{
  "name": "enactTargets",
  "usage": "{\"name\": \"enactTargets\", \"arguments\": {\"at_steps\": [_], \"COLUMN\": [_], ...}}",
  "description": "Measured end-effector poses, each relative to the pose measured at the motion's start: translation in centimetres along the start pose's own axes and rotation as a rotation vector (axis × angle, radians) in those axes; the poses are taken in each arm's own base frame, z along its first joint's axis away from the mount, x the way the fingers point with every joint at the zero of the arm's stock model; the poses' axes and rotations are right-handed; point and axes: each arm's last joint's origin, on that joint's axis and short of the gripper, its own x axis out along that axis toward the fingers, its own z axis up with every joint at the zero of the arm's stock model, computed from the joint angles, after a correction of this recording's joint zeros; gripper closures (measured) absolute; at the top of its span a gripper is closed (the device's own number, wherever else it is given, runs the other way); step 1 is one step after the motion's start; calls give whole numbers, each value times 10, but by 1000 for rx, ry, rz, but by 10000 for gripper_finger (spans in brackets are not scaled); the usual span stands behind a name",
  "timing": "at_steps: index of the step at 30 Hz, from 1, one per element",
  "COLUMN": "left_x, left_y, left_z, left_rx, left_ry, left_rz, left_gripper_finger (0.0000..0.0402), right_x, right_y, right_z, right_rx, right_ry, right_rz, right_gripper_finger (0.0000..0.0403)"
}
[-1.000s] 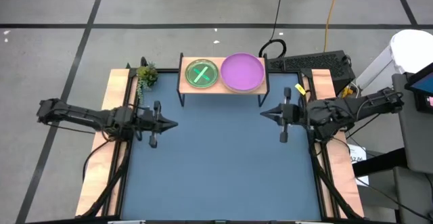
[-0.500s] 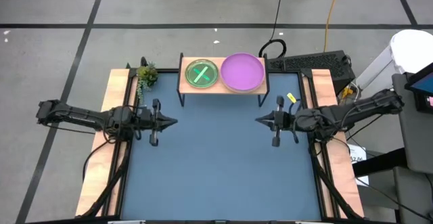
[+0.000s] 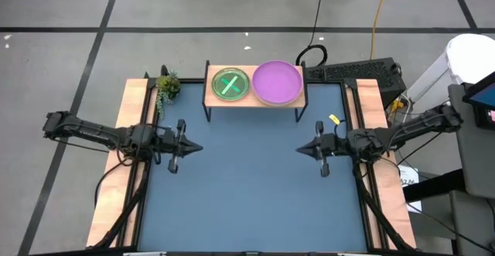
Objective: Place and stack plates onto a shelf
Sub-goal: Return to Home Position
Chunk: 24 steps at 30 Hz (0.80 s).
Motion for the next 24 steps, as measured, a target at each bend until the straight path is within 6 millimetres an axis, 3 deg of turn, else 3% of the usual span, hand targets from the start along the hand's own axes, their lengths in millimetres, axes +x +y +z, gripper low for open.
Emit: {"name": "enactTargets", "arguments": {"at_steps": [6, 24], "left_x": [0, -2], "left_y": [0, 0], "left_z": [-5, -12], "left_rx": [22, 49], "left_ry": [53, 131], "left_rz": [1, -6], "left_gripper_finger": [400, 400], "right_x": [-10, -17], "right_y": [-5, -7], "right_z": [-28, -56], "right_rx": [-78, -91], "right_ry": [-96, -97], "right_rz": [-9, 98], "right_gripper_finger": [403, 403]}}
